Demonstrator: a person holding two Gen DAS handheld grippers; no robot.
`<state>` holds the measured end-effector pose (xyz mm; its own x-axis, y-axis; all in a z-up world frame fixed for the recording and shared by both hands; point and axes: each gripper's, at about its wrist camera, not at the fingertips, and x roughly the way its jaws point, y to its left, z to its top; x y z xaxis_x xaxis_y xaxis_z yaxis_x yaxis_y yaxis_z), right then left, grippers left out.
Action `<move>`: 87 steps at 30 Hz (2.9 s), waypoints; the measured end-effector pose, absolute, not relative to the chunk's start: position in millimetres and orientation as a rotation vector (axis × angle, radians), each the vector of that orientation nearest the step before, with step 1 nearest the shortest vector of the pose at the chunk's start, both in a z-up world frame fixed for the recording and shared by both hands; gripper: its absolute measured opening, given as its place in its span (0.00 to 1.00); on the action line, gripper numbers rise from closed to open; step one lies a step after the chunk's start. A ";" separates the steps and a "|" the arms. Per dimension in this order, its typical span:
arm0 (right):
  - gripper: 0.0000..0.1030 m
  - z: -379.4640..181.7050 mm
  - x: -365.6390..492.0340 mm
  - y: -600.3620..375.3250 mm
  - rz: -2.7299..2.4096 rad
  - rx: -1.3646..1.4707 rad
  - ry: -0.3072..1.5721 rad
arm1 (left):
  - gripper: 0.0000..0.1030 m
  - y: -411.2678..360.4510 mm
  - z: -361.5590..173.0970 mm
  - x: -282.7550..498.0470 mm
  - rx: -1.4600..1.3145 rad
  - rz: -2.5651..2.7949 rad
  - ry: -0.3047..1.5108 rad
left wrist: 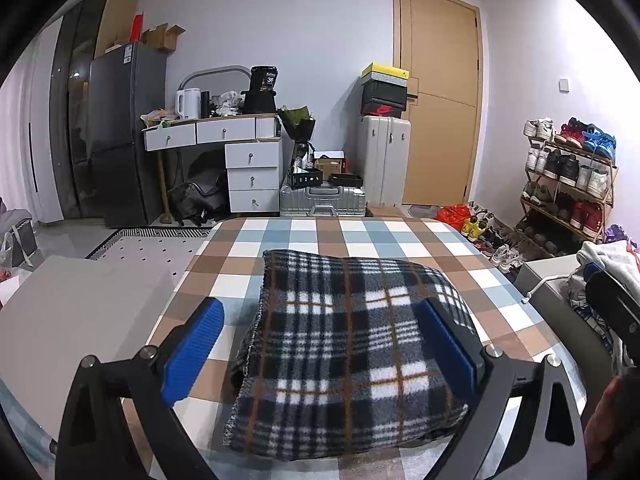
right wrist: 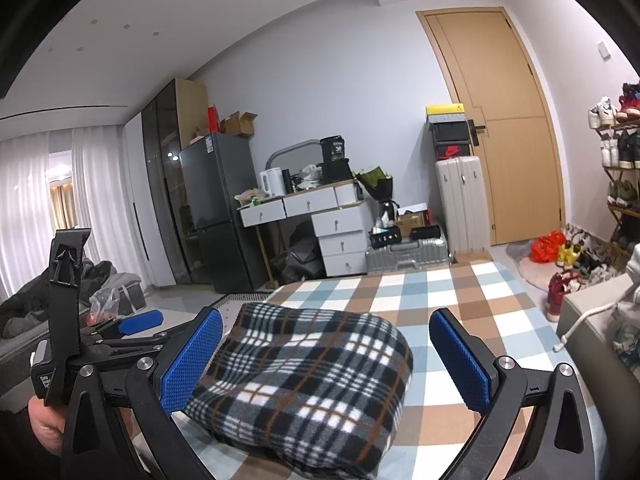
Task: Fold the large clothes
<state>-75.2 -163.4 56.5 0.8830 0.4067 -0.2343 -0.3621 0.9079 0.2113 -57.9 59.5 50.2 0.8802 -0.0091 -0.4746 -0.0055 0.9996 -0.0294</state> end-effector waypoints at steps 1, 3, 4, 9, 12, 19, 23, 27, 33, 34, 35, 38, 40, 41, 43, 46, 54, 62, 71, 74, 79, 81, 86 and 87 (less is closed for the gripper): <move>1.00 55.9 -74.9 -162.4 0.399 0.164 0.282 | 0.92 59.9 49.7 -58.0 -0.030 -0.002 0.497; 1.00 54.0 -73.4 -160.2 0.386 0.162 0.296 | 0.92 58.7 48.3 -55.3 -0.021 0.003 0.507; 1.00 52.6 -70.9 -159.1 0.380 0.163 0.309 | 0.92 59.2 47.3 -53.9 -0.016 0.010 0.511; 1.00 23.0 -28.4 -155.2 0.342 0.208 0.538 | 0.92 80.3 18.0 -12.7 -0.032 0.026 0.702; 1.00 -9.7 17.2 -158.3 0.358 0.280 0.768 | 0.92 97.2 -2.9 8.1 -0.076 0.042 0.813; 1.00 -86.5 80.3 -167.6 0.546 0.665 1.161 | 0.93 116.4 -32.2 38.1 -0.187 -0.064 0.992; 1.00 -96.8 92.3 -151.0 0.625 0.701 1.243 | 0.97 131.8 -45.4 48.6 -0.350 -0.129 1.080; 1.00 -103.7 100.2 -133.7 0.662 0.682 1.299 | 0.99 141.8 -56.4 55.8 -0.455 -0.196 1.163; 0.97 -119.7 103.0 -113.9 0.753 0.704 1.327 | 0.99 148.7 -73.1 59.0 -0.564 -0.337 1.251; 0.94 -118.2 99.8 -113.2 0.759 0.705 1.311 | 0.99 147.5 -73.1 58.6 -0.558 -0.345 1.259; 0.88 -117.1 96.5 -114.2 0.763 0.716 1.295 | 0.99 144.7 -73.2 56.3 -0.560 -0.348 1.262; 0.81 -111.3 83.0 -112.0 0.784 0.712 1.256 | 0.85 133.9 -72.7 49.9 -0.612 -0.390 1.274; 0.81 -104.4 69.7 -105.9 0.790 0.694 1.229 | 0.77 124.1 -65.0 44.7 -0.563 -0.398 1.254; 0.80 -101.0 65.7 -104.3 0.785 0.687 1.218 | 0.74 118.0 -59.8 41.9 -0.550 -0.421 1.243; 0.80 -88.5 48.8 -103.5 0.786 0.669 1.166 | 0.73 104.3 -54.4 35.4 -0.542 -0.478 1.236; 0.78 -68.6 28.9 -107.7 0.778 0.637 1.101 | 0.71 86.9 -51.4 29.6 -0.554 -0.538 1.237; 0.76 -10.5 -0.9 -131.0 0.673 0.502 1.032 | 0.67 4.2 -25.5 27.6 -0.478 -0.678 1.206; 0.75 21.3 -25.2 -175.5 0.557 0.493 0.979 | 0.64 -89.9 -4.3 50.8 -0.422 -0.757 1.210; 0.75 34.2 -37.7 -243.2 0.548 0.563 0.908 | 0.64 -89.1 1.8 60.3 -0.378 -0.781 1.183; 0.75 32.0 -40.8 -258.2 0.556 0.610 0.895 | 0.64 -88.1 4.4 55.0 -0.359 -0.784 1.187; 0.75 45.4 -37.2 -281.6 0.551 0.679 0.856 | 0.64 -110.5 28.1 57.6 -0.301 -0.829 1.172; 0.75 59.2 -47.0 -303.7 0.541 0.692 0.829 | 0.64 -136.1 47.0 58.8 -0.265 -0.865 1.151; 0.75 104.3 -74.3 -362.1 0.483 0.711 0.754 | 0.64 -198.8 86.5 52.8 -0.190 -0.962 1.097; 0.75 114.1 -80.1 -376.5 0.465 0.714 0.742 | 0.64 -207.6 92.5 46.2 -0.175 -0.986 1.086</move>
